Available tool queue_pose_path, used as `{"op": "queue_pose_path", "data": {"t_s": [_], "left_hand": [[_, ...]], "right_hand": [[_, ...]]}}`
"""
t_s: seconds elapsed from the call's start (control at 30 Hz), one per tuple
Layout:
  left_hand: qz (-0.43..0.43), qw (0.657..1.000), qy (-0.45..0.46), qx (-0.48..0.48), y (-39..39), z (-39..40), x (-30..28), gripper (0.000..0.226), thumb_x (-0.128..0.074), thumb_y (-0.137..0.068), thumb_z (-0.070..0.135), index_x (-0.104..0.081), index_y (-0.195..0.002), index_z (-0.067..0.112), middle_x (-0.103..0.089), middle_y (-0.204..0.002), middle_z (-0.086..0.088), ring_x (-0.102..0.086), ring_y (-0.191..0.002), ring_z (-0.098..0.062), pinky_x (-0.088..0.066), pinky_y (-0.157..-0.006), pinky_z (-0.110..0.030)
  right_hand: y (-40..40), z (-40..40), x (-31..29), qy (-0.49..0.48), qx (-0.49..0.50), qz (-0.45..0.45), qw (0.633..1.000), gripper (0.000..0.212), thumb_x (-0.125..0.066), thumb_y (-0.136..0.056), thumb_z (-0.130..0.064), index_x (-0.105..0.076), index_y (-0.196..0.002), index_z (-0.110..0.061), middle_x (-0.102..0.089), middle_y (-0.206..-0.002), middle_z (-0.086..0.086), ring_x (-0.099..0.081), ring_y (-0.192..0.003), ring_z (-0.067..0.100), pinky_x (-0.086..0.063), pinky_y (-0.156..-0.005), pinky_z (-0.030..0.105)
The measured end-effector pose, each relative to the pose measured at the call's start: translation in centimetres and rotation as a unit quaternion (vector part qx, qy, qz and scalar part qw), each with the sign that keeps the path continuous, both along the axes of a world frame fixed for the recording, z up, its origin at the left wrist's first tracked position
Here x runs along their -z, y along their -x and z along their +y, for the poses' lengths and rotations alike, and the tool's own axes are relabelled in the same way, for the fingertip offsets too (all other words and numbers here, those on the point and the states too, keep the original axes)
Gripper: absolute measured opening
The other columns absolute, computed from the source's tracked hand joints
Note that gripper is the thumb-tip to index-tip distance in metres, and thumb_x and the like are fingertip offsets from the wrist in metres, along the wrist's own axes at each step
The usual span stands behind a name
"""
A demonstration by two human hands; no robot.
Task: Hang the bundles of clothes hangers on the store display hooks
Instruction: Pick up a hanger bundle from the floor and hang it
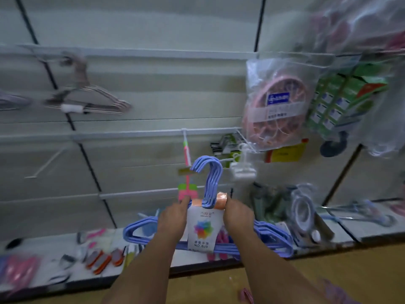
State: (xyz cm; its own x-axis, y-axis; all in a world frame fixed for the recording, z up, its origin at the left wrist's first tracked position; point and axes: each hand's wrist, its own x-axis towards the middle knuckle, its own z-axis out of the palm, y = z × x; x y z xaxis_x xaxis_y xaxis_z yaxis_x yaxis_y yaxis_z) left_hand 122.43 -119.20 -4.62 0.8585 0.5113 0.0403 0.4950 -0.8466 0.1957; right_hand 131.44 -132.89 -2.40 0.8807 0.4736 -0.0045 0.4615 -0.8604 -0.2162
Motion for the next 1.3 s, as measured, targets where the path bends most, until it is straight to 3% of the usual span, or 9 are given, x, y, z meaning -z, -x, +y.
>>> {"op": "queue_pose_path", "data": {"t_s": [0.2,0.57,0.8,1.17,1.3], "left_hand": [[-0.015,0.997,0.001,-0.077,6.7,5.7,-2.0,0.034,-0.041,-0.094,0.020,-0.040,-0.128,0.026,-0.059,-0.123,-0.004,-0.059,-0.109,-0.029,-0.045,-0.080,-0.036],[-0.071,0.982,-0.003,-0.175,19.8,19.6,-6.2,0.045,-0.035,-0.095,0.012,-0.036,-0.138,0.026,-0.053,-0.131,-0.005,-0.055,-0.114,-0.028,-0.044,-0.086,-0.037],[-0.089,0.974,-0.009,-0.209,27.7,28.1,-6.8,0.043,-0.039,-0.094,0.012,-0.039,-0.135,0.025,-0.055,-0.127,-0.005,-0.056,-0.109,-0.029,-0.045,-0.083,-0.037],[-0.135,0.959,-0.073,-0.240,29.7,37.1,-9.7,0.034,-0.040,-0.092,0.010,-0.039,-0.123,0.023,-0.058,-0.115,-0.004,-0.059,-0.100,-0.028,-0.043,-0.075,-0.037],[-0.177,0.954,-0.106,-0.220,27.5,39.2,-11.6,0.034,-0.039,-0.095,0.013,-0.039,-0.127,0.025,-0.056,-0.118,-0.001,-0.056,-0.102,-0.025,-0.042,-0.077,-0.032]], "right_hand": [[5.3,7.0,-1.4,-0.034,-0.054,-0.002,0.998,0.029,-0.032,-0.100,-0.013,-0.051,-0.120,-0.018,-0.062,-0.121,0.005,-0.060,-0.110,0.025,-0.046,-0.086,0.032],[16.3,23.0,-5.7,-0.089,-0.142,-0.001,0.986,0.029,-0.035,-0.098,-0.017,-0.052,-0.121,-0.023,-0.062,-0.122,0.003,-0.058,-0.112,0.025,-0.044,-0.088,0.032],[22.9,32.2,-6.6,-0.114,-0.194,0.018,0.974,0.028,-0.034,-0.099,-0.022,-0.052,-0.120,-0.025,-0.061,-0.124,0.003,-0.057,-0.115,0.026,-0.043,-0.089,0.031],[24.4,41.6,-9.4,-0.130,-0.197,-0.019,0.972,0.031,-0.034,-0.096,-0.017,-0.052,-0.120,-0.025,-0.062,-0.122,0.004,-0.057,-0.111,0.029,-0.043,-0.083,0.032],[21.9,43.4,-11.5,-0.158,-0.175,-0.059,0.970,0.028,-0.038,-0.093,-0.015,-0.054,-0.114,-0.022,-0.065,-0.113,0.004,-0.060,-0.103,0.029,-0.038,-0.071,0.031]]}}
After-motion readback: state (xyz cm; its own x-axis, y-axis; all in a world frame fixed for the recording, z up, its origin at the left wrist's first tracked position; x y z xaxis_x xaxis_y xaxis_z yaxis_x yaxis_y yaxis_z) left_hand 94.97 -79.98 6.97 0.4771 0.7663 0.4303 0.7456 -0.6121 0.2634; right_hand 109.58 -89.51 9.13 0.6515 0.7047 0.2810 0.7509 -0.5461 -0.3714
